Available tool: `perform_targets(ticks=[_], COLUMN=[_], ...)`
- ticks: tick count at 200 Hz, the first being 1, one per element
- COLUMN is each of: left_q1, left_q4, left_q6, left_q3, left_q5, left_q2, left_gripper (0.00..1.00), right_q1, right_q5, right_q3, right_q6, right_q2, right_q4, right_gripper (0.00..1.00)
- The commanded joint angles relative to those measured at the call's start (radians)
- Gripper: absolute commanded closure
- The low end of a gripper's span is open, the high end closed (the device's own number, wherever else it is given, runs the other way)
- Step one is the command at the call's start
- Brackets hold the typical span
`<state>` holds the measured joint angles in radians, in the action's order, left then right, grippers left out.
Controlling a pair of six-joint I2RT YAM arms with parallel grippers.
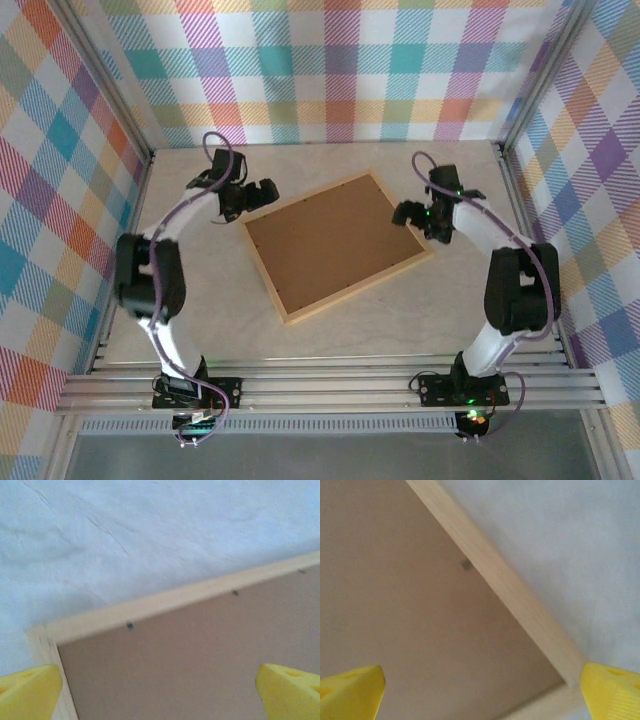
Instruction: Put the photo into the frame
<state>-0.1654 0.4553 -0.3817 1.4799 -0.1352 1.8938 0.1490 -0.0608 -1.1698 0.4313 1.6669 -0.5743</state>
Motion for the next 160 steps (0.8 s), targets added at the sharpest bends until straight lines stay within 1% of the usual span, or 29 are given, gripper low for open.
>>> perform_targets(ticks=[1,26,56,76,100,115,134,160], left_q1=[0.037,0.046,0.049,0.047,0.041,0.032,0.025,0.011], left_q4=[0.079,0.122,0.113,0.111,0.112,0.082,0.04,0.012], left_q6=[0.106,0.151,0.179,0.171,0.137,0.119,0.094,0.06], left_q3=[0.152,0.278,0.3,0.289,0.235,0.163,0.069,-0.031], left_q5=[-0.048,-0.063,-0.08,-0.148,-0.19,-0.206,-0.232,-0.26], left_q2=[0.155,0.275,0.328,0.337,0.314,0.277,0.226,0.154], left_gripper=[0.02,0.01,0.01,0.01,0.01,0.01,0.02,0.02], right_q1=[0.005,0.028,0.05,0.055,0.065,0.07,0.071,0.069], right_q5=[-0.057,-0.099,-0.141,-0.15,-0.173,-0.174,-0.139,-0.109], right_q3=[0.128,0.225,0.265,0.261,0.22,0.204,0.178,0.089], right_q6=[0.097,0.156,0.221,0.244,0.246,0.25,0.246,0.205], right_q2=[-0.092,-0.128,-0.095,-0.081,-0.038,-0.016,0.002,0.048], right_q4=[0.025,0.067,0.157,0.212,0.228,0.248,0.269,0.257], right_gripper=[0.01,0.01,0.01,0.01,0.01,0.01,0.01,0.01])
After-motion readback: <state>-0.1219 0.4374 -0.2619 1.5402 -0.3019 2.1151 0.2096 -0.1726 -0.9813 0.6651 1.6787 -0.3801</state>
